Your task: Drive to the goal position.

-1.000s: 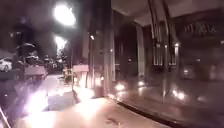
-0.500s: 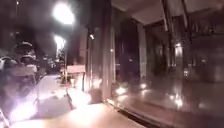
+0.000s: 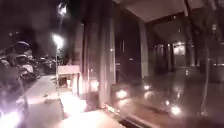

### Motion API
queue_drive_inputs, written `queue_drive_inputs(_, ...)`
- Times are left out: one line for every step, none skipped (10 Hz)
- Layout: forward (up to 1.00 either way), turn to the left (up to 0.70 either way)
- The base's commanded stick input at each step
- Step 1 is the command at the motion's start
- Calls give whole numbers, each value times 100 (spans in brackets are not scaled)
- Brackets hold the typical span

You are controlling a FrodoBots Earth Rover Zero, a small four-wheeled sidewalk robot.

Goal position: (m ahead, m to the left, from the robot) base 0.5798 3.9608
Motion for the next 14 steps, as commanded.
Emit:
queue_drive_inputs(0, 3)
queue_drive_inputs(0, 25)
queue_drive_inputs(0, 45)
queue_drive_inputs(0, 45)
queue_drive_inputs(0, 45)
queue_drive_inputs(0, 45)
queue_drive_inputs(0, 45)
queue_drive_inputs(0, 45)
queue_drive_inputs(0, 45)
queue_drive_inputs(0, 45)
queue_drive_inputs(0, 45)
queue_drive_inputs(0, 45)
queue_drive_inputs(0, 45)
queue_drive_inputs(0, 45)
